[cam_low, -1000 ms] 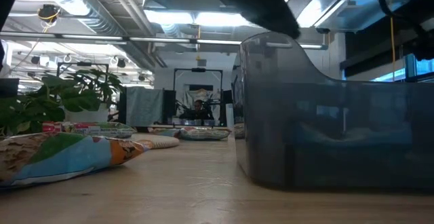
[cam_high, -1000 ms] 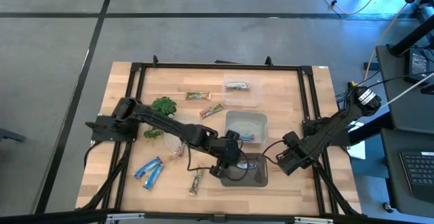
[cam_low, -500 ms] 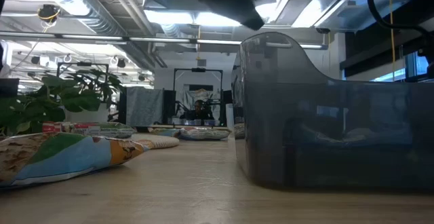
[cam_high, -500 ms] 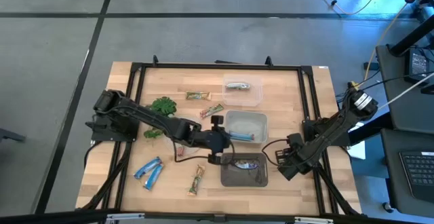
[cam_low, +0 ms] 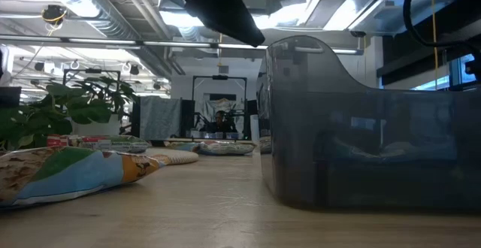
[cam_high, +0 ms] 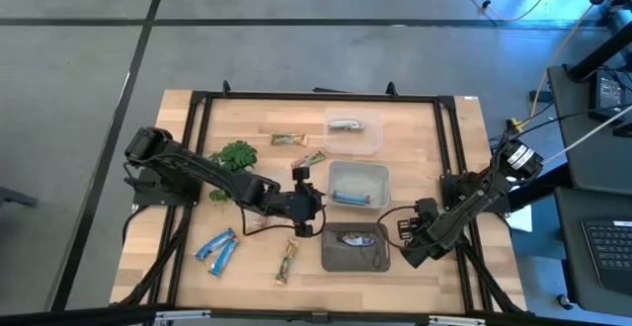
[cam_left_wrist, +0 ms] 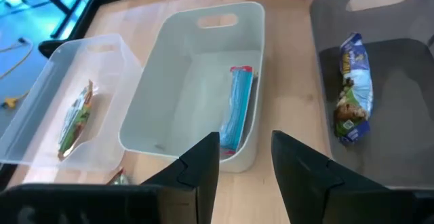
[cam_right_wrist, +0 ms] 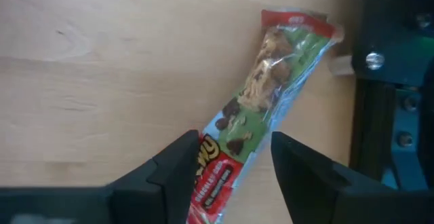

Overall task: Pick and place Granola Bars by type
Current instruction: Put the red granola bar into the gray bin

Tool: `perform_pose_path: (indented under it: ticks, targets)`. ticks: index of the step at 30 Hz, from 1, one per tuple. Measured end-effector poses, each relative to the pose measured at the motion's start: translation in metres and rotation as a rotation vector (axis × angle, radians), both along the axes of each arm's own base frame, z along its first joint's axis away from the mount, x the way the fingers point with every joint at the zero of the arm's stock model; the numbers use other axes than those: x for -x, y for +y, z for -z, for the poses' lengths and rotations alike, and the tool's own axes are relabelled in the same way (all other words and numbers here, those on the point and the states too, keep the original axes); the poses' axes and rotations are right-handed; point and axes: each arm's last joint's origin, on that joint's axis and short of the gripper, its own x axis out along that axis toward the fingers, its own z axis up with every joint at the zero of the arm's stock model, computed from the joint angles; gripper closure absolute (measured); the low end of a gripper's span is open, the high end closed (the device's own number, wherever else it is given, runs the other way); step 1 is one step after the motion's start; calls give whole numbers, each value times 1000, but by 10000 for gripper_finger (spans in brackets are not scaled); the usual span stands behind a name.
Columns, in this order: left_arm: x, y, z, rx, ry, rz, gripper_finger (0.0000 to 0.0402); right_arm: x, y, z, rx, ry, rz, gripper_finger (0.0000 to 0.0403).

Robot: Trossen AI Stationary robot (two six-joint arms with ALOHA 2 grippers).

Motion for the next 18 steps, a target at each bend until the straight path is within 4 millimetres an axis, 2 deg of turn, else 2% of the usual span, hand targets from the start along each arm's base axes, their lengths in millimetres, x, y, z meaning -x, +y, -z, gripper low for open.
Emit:
perform_pose_path:
  ticks: [9,14,18]
  targets:
    - [4,-8,1,-4,17,13,270,-4,3,3,-12,-42,-5,254]
    - [9,-14,4,13,47,6,274,-4,3,4,-22,-48,-13,260]
    - [11,-18,5,16,57,13,272,2,-3,14,-30,-40,-65,261]
